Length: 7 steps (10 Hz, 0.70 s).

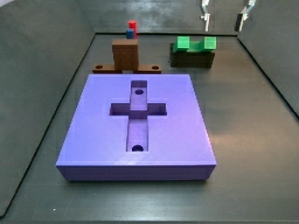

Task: Pick up the green object. Move up. Place the green object on the fixture. Regrasp the green object. Move to above the board. Insert the green object.
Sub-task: Regrasp the green object.

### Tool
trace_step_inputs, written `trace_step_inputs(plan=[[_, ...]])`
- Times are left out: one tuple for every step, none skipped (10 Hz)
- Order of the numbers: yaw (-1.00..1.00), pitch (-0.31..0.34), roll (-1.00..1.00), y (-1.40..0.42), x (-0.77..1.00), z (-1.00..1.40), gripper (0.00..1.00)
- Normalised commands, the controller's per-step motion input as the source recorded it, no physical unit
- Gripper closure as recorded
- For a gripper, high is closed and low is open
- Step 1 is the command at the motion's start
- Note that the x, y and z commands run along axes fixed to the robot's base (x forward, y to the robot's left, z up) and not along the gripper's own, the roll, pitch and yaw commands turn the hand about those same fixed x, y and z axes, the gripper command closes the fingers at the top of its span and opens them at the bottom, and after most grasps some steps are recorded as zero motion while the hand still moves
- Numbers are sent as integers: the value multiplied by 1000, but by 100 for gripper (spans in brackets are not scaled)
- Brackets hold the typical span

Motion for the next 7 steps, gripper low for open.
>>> trace_step_inputs(plan=[[0, 0, 1000, -154, 123, 29, 0], [0, 0, 1000, -166, 0, 14, 0], [-6, 40, 1000, -160, 0, 29, 0], [-40, 23, 1000, -131, 0, 20, 0], [-109, 0, 1000, -74, 0, 0, 0], [-163, -29, 1000, -29, 0, 0, 0], [-189, -71, 1000, 0, 0, 0, 0]])
